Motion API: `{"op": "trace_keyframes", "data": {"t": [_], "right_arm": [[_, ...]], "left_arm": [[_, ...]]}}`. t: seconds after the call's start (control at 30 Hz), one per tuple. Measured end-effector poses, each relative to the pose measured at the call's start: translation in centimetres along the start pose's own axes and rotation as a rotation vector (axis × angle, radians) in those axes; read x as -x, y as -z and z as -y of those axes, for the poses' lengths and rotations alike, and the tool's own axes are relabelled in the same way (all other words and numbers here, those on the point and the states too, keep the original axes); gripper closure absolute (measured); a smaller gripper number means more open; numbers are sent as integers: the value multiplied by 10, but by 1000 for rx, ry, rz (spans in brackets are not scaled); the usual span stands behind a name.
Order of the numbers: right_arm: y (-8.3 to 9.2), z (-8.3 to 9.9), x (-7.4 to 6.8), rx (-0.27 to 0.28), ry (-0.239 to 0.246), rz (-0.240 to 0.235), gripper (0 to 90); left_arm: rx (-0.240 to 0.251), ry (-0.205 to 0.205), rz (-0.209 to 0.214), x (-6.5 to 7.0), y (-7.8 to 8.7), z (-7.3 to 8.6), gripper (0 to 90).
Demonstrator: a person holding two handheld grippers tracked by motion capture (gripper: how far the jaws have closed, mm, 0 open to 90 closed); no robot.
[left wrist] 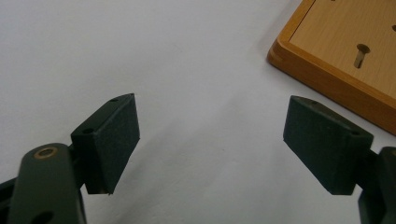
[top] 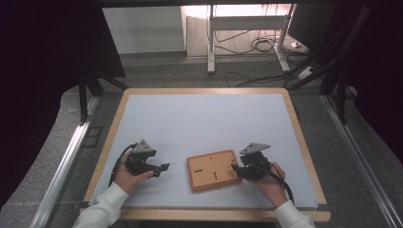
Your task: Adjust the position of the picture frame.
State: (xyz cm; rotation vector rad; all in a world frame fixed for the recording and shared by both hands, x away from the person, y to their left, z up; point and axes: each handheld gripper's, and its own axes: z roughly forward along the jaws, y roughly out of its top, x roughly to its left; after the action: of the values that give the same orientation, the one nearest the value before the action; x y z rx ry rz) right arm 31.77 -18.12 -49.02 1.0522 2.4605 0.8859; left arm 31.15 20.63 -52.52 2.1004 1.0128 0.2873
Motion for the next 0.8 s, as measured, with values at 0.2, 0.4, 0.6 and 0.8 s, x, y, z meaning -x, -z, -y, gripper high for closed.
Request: {"op": "trace_keyframes", "data": {"t": [0.2,0.4,0.6,0.8], "right_arm": [[-10,-7,-2,-25,6,-7,598],[-16,-8,-1,-32,0,-12,757],[-18,-10,-5,-26,18,-17,831],[-19,-11,-6,-30,23,-23,846]], "left_arm": [[0,-2,0,-1,0,0,180],[2,-5,-2,-1,1,0,180],[3,-8,-4,-1,1,0,180],[3,-9,-3,-1,1,0,180]]}}
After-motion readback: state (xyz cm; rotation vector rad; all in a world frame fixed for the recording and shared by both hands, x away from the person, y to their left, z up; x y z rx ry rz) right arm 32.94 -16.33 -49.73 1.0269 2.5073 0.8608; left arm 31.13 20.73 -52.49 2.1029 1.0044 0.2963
